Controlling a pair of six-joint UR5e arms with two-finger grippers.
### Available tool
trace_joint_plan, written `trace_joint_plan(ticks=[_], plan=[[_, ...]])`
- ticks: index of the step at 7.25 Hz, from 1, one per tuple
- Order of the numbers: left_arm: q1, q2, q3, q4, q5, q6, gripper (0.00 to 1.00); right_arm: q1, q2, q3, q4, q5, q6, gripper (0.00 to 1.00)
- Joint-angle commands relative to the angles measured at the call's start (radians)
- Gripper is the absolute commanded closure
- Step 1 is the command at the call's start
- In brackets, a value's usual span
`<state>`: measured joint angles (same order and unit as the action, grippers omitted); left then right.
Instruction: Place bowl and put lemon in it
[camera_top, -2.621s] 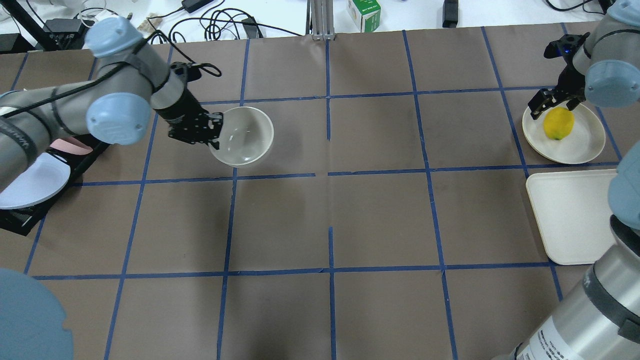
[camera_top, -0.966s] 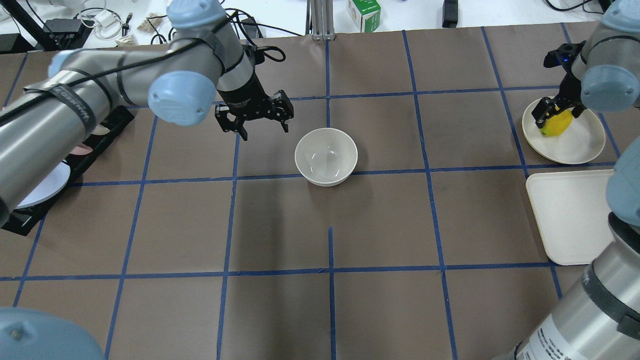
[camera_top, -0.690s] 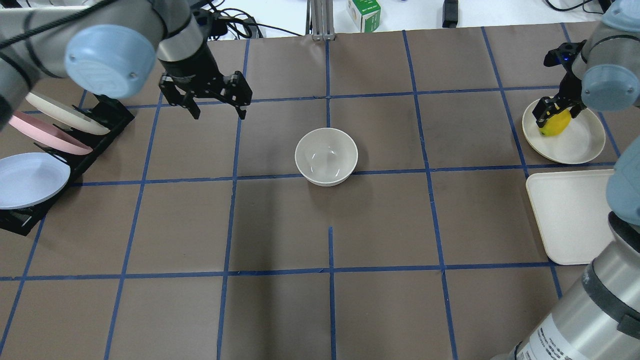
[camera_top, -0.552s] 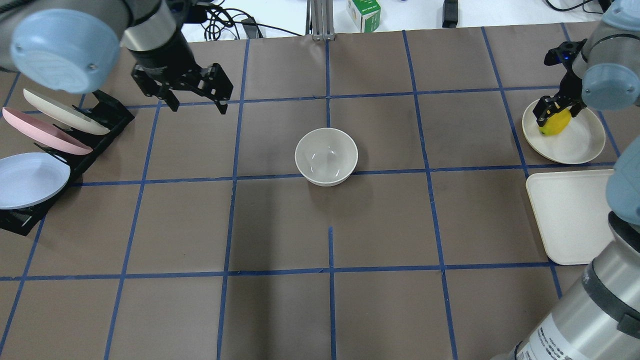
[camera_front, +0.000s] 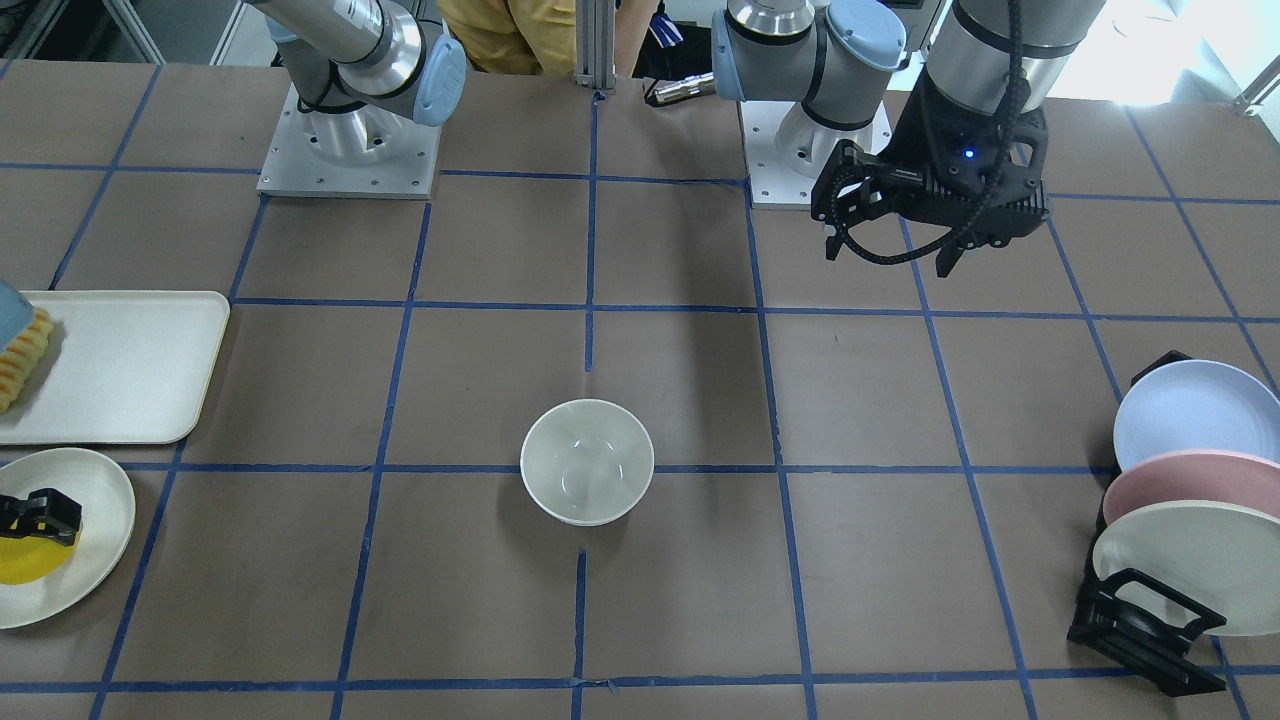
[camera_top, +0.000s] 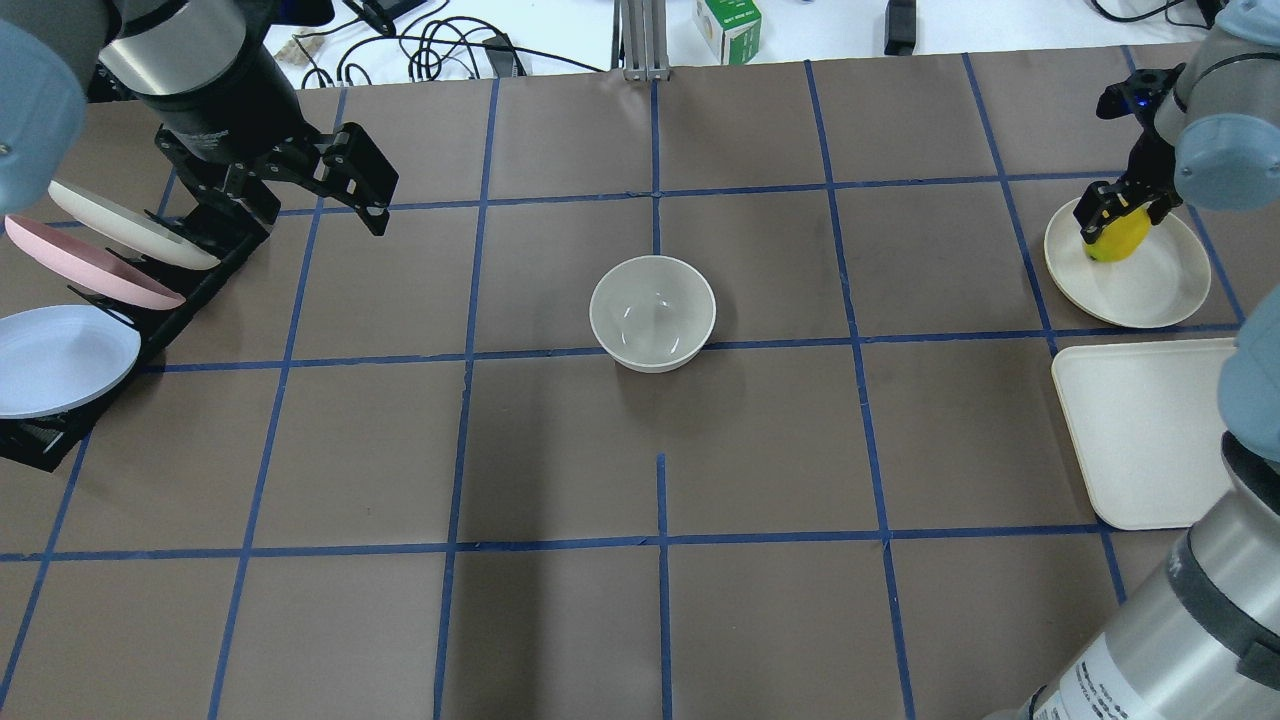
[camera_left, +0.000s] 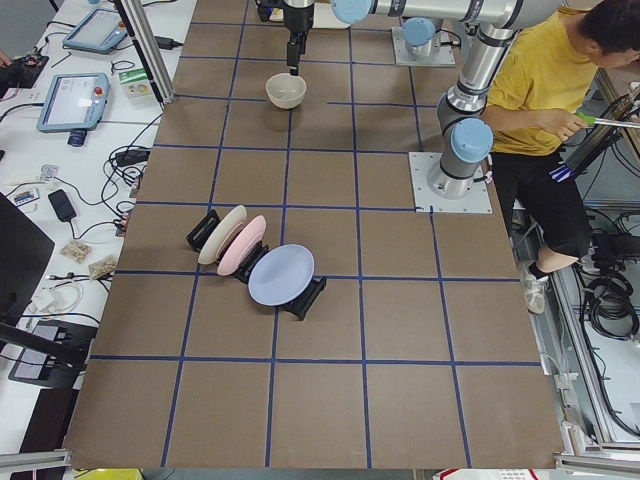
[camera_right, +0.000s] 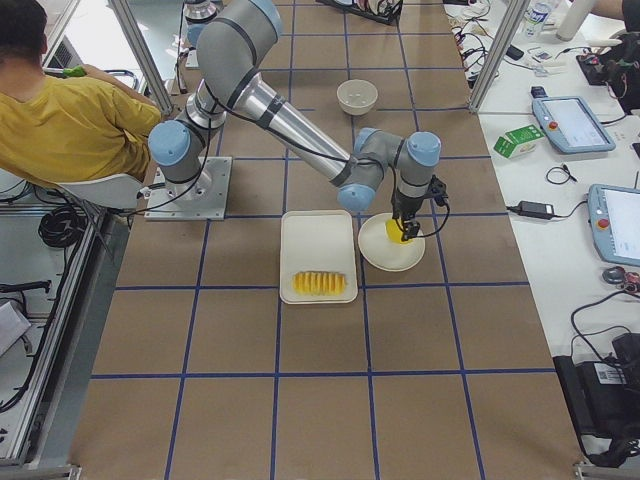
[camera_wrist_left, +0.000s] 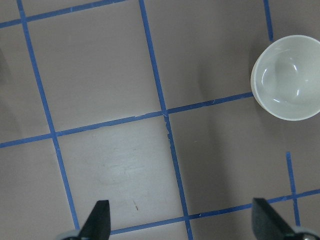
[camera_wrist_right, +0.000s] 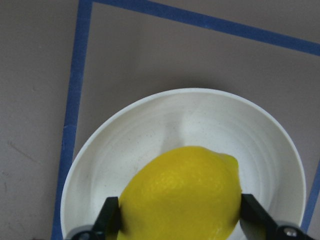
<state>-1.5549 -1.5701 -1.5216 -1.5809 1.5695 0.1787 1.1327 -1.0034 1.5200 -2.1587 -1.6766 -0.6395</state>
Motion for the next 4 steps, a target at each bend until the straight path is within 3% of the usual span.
trace_joint_plan(ticks=[1, 2, 4], plan=[[-0.001, 0.012, -0.002, -0.005, 0.004, -0.068, 0.0, 0.013, -0.05, 0.002, 0.014, 0.011, 0.003, 1.0], [-0.001, 0.013, -0.003, -0.007, 0.01, -0.068, 0.0, 0.03, -0.096, 0.002, 0.095, 0.082, 0.039, 1.0], [-0.001, 0.015, -0.003, -0.014, -0.002, -0.07, 0.0, 0.178, -0.2, 0.002, 0.207, 0.103, 0.179, 1.0]])
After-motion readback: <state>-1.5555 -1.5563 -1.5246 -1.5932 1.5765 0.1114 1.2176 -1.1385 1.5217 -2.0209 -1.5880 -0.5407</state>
